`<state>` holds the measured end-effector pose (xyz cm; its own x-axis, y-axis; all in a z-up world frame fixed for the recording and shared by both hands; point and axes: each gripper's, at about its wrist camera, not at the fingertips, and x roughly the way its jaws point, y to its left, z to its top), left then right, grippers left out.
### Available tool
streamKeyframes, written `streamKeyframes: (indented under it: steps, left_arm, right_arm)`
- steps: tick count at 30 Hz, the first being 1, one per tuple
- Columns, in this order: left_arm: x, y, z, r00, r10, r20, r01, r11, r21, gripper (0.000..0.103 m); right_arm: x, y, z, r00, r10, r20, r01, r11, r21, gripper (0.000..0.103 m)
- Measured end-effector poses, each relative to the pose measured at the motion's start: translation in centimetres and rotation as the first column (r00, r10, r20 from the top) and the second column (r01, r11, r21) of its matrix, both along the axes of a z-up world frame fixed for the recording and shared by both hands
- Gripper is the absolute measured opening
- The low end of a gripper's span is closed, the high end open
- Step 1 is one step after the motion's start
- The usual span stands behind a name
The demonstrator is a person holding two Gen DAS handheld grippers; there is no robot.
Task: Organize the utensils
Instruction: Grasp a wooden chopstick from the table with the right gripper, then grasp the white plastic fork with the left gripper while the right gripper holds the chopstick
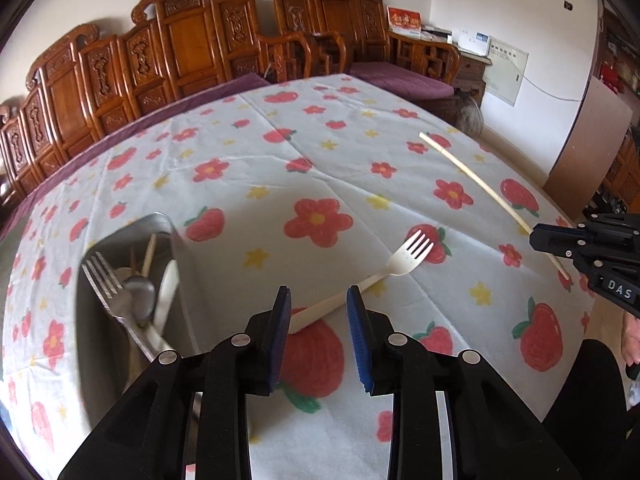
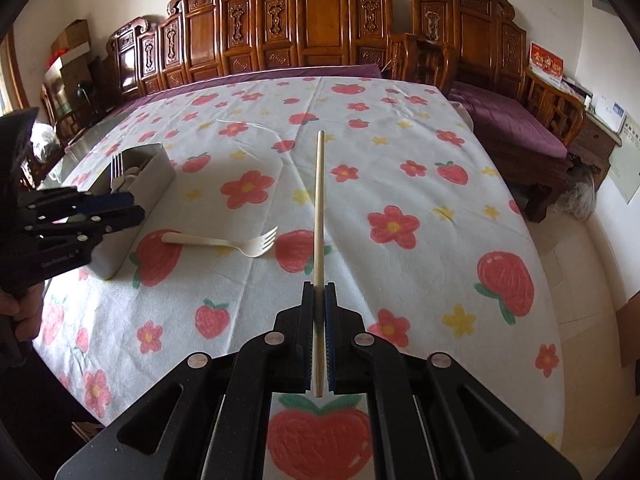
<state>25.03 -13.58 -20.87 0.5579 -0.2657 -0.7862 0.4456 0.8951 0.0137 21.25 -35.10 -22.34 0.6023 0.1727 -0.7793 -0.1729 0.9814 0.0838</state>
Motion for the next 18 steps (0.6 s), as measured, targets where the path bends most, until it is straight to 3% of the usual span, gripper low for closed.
streamKeyframes:
  steps: [4, 12, 18]
  left_arm:
    - [1.5, -1.1, -1.9, 0.997, 0.018, -0.075, -0.019, 1.000, -0.018, 0.027]
    - [3.3, -4.6, -3.7, 0.991, -0.010, -0.130, 0.016, 0.999, 0.048, 0.027]
    - [3.7, -6.0, -5.1, 0.987, -0.023, -0.158, 0.040, 0.993, 0.107, 0.040]
  right_arm:
    - [0.2, -0.6, -0.3, 1.000, 0.008, 0.005, -0.008, 1.000, -0.009, 0.006]
    - [0.6, -1.3, -0.9, 1.000, 0.012, -0.004, -0.012, 1.000, 0.014, 0.006]
    - [0.7, -2.1, -0.9, 1.000, 0.005, -0.005, -0.004, 0.999, 0.033, 0.006]
